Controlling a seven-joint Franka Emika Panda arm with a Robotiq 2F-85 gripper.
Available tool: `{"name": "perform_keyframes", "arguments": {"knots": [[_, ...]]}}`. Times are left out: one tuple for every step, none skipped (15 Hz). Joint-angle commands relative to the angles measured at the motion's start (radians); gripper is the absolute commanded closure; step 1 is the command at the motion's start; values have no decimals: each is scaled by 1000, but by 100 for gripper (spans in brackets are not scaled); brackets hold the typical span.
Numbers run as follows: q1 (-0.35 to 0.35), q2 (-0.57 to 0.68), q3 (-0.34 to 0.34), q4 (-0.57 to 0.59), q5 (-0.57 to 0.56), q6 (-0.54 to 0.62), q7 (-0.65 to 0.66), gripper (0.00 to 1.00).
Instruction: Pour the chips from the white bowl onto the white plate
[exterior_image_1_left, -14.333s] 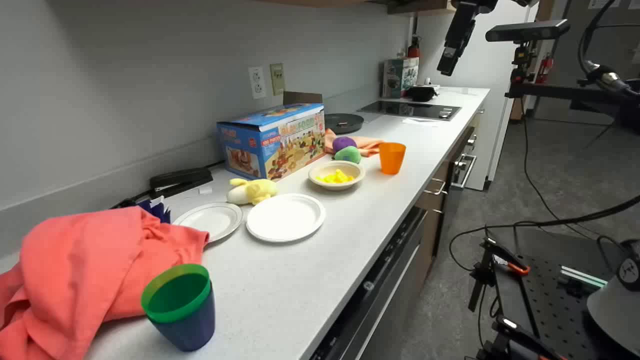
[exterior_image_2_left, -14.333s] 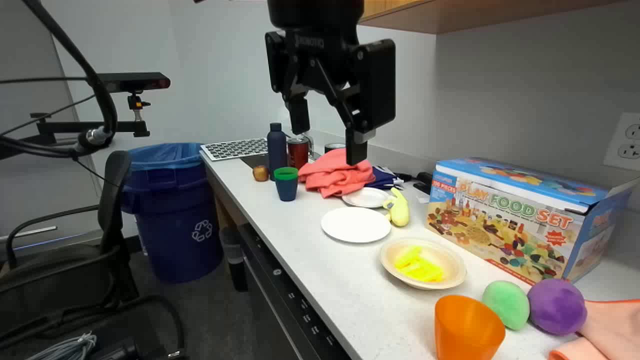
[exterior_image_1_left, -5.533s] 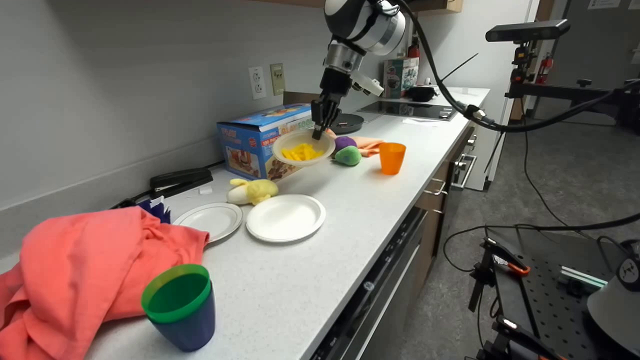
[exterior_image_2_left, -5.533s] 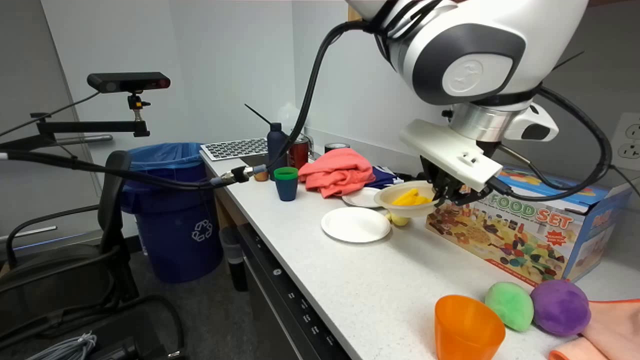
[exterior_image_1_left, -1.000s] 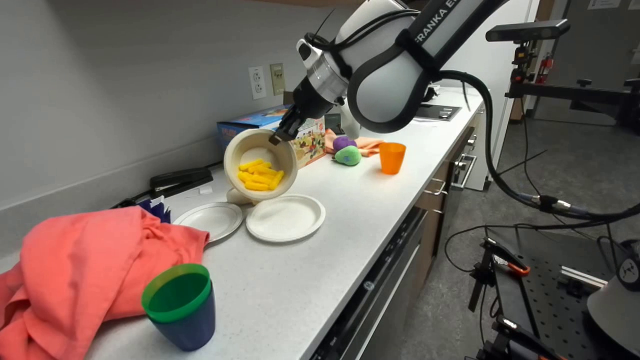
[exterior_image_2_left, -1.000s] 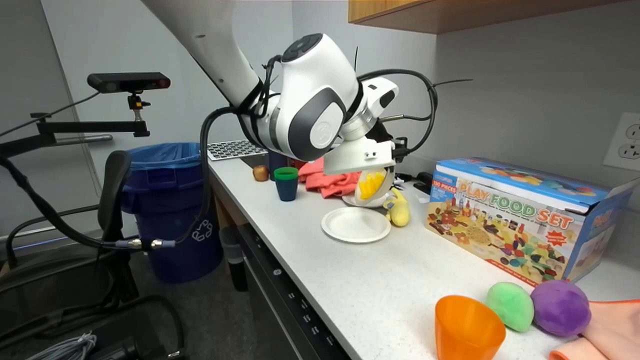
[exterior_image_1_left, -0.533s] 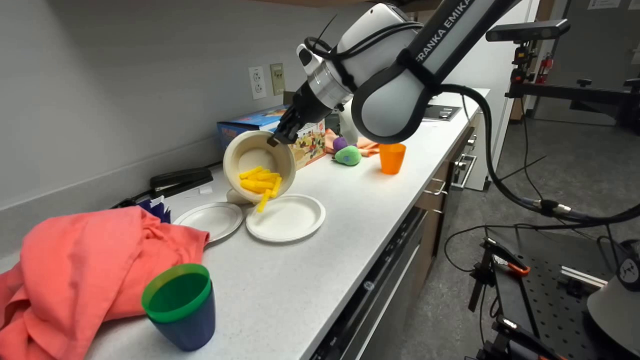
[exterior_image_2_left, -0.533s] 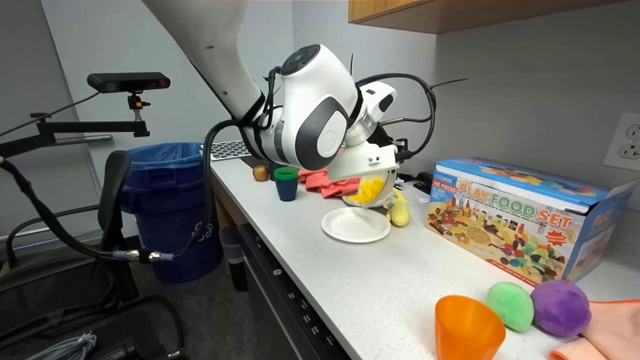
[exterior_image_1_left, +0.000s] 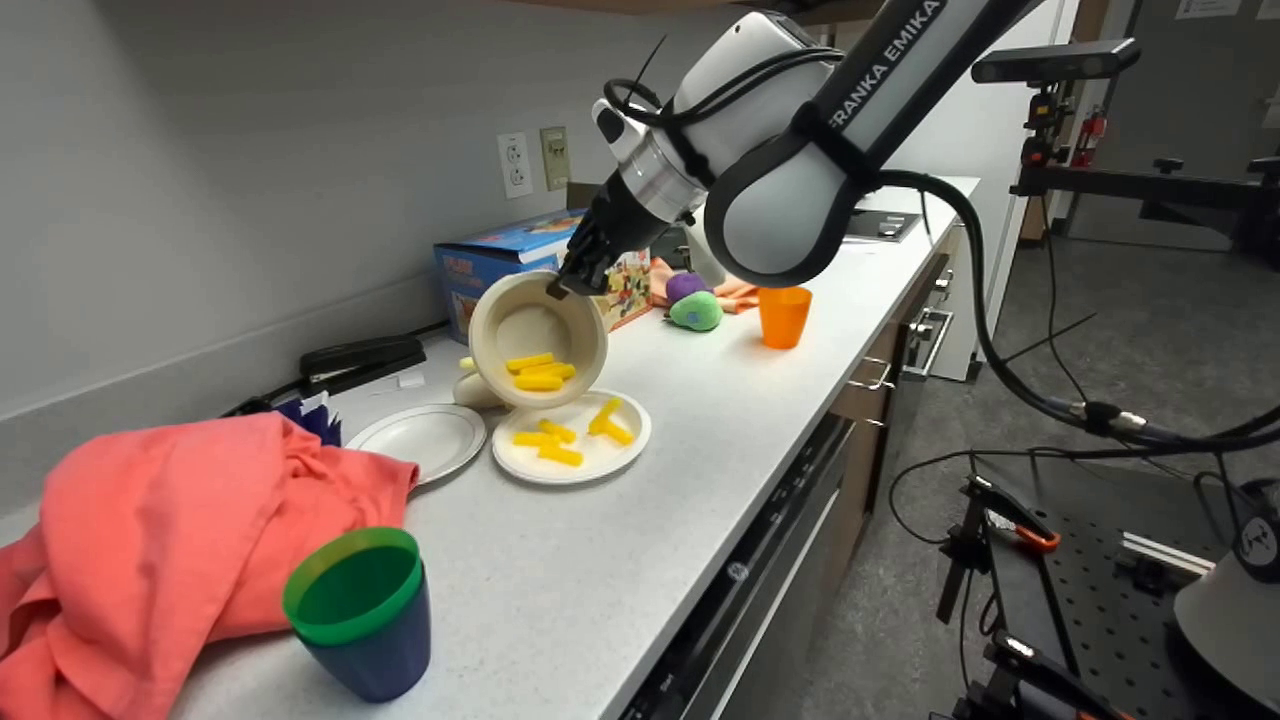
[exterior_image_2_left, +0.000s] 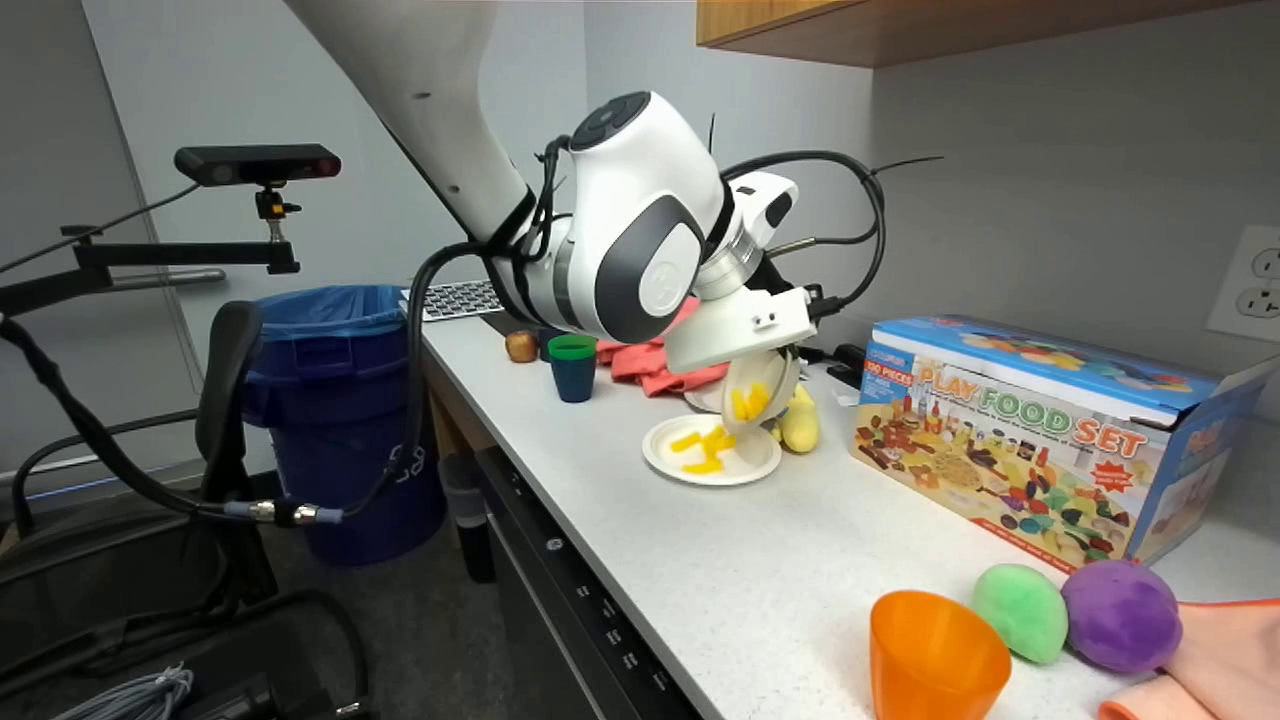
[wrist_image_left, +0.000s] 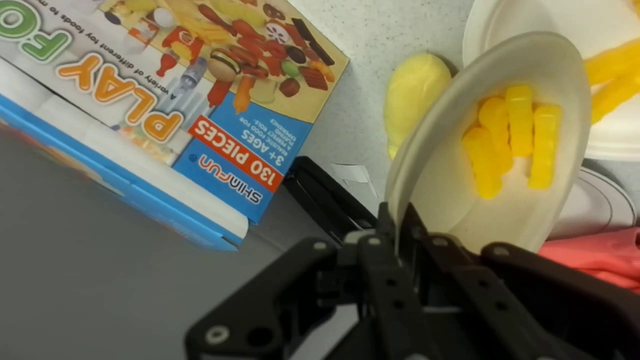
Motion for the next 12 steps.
{"name": "perform_keyframes", "arguments": {"knots": [[91,10,-92,6,-9,15,-72,99],[117,16,-117,8,-7,23,-90,99],[143,20,-144,10,-3,28,-107,99],[177,26,-182,13,2,38,-127,99],[209,33,-216,16,10,47,-144,99],[242,39,-251,17,20,54,-157,99],[279,47,-291,18,34,62,-168,99],[316,54,-331,19,47,65,-176,99],[356,61,-374,19,62,59,-182,99],[403,69,-423,20,79,48,-187,99],[454,78,-477,21,101,25,-191,99],[497,87,-519,19,119,11,-187,99]]}}
